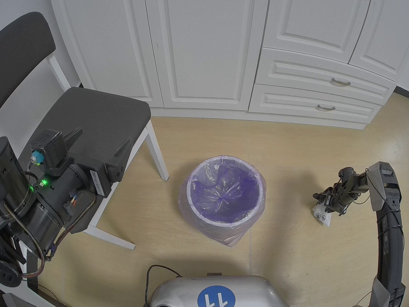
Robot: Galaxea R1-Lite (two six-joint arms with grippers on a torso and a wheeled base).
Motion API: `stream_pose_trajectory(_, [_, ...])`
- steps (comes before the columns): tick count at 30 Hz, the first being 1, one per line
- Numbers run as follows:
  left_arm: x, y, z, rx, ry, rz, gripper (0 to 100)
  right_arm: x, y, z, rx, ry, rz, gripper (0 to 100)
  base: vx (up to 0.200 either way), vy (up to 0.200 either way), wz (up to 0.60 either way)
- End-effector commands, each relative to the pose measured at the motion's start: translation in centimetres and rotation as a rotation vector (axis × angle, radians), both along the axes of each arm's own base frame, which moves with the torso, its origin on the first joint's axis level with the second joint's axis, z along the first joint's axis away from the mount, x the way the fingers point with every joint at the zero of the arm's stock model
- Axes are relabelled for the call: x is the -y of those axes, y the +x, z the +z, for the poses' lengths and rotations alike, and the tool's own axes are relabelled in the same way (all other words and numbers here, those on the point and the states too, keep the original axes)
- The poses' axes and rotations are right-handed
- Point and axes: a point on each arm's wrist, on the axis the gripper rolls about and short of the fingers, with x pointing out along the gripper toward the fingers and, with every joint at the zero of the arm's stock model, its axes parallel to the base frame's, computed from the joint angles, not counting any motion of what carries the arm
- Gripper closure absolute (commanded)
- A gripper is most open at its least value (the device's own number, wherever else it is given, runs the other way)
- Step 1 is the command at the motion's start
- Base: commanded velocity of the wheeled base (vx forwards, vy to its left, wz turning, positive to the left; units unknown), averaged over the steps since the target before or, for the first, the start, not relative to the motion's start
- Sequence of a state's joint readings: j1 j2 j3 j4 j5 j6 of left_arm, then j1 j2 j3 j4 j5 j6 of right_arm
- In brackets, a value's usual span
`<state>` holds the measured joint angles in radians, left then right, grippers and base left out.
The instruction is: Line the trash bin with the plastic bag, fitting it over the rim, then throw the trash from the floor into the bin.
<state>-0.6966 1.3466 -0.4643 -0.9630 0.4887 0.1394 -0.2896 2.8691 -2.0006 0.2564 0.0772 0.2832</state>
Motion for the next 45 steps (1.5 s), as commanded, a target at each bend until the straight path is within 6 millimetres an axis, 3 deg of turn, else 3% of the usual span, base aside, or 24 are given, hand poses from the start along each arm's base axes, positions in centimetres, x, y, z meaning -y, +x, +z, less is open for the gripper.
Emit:
stream_pose_trajectory(1, [0.0,0.0,0.0,-0.001,0.001,0.001,0,0.0,0.0,0.2,-0.002,-0.002,-0.002,100,0.000,0.000,0.00])
stream_pose_trajectory(5, [0.0,0.0,0.0,0.001,0.000,0.001,0,0.3,0.0,1.3,0.003,-0.007,-0.012,100,0.000,0.000,0.00])
stream_pose_trajectory(10, [0.0,0.0,0.1,0.003,-0.002,0.001,0,0.6,-0.5,6.7,0.075,-0.010,-0.015,100,0.000,0.000,0.00])
stream_pose_trajectory(13, [-0.1,-0.1,0.1,0.004,-0.002,0.001,0,0.3,-1.0,8.1,0.086,0.009,-0.002,100,0.000,0.000,0.00])
stream_pose_trajectory(24, [-0.4,-0.5,0.7,0.026,-0.015,0.000,0,-2.8,-4.1,16.9,0.115,0.031,0.075,100,0.000,0.000,0.00])
stream_pose_trajectory(26, [-0.4,-0.5,0.6,0.026,-0.009,0.000,0,-3.5,-5.2,19.5,0.150,0.029,0.088,100,0.000,0.000,0.00])
stream_pose_trajectory(31, [-0.4,-0.5,0.7,0.028,-0.009,0.000,0,-5.1,-7.9,23.8,0.212,0.027,0.138,100,0.000,0.000,0.00])
stream_pose_trajectory(40, [-0.4,-0.6,0.7,0.033,-0.011,-0.003,0,-7.0,-13.0,29.5,0.314,-0.011,0.196,100,0.000,0.000,0.00])
stream_pose_trajectory(45, [-0.5,-0.7,0.8,0.036,-0.014,-0.004,0,-8.3,-15.2,31.6,0.362,-0.022,0.219,100,0.000,0.000,0.00])
